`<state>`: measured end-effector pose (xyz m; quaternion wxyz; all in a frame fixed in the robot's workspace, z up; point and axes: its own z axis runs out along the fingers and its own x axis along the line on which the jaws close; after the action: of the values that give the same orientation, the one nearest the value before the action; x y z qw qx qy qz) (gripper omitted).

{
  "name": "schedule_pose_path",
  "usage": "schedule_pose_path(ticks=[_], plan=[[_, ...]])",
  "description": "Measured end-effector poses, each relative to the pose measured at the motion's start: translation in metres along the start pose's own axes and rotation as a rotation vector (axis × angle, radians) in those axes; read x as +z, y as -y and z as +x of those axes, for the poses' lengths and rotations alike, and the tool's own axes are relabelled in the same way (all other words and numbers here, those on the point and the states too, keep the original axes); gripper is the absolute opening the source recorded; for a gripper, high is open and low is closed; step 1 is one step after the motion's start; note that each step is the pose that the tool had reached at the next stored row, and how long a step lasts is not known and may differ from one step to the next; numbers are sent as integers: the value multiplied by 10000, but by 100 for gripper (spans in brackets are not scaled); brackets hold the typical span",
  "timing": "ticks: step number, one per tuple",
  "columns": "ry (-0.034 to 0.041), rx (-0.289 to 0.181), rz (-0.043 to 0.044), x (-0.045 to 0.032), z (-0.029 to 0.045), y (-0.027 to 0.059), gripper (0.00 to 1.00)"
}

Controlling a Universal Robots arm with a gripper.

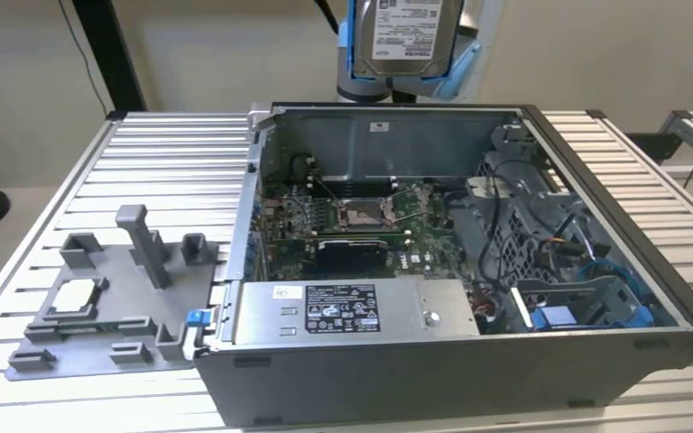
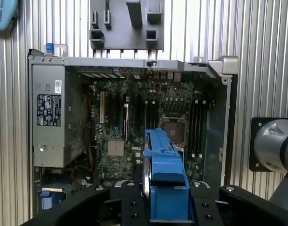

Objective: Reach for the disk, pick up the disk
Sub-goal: 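Pick up the disk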

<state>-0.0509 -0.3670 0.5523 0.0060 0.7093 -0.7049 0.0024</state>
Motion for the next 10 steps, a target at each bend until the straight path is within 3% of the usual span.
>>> schedule_pose_path(ticks=[10], plan=[[0, -13, 12, 3, 2, 282, 0]])
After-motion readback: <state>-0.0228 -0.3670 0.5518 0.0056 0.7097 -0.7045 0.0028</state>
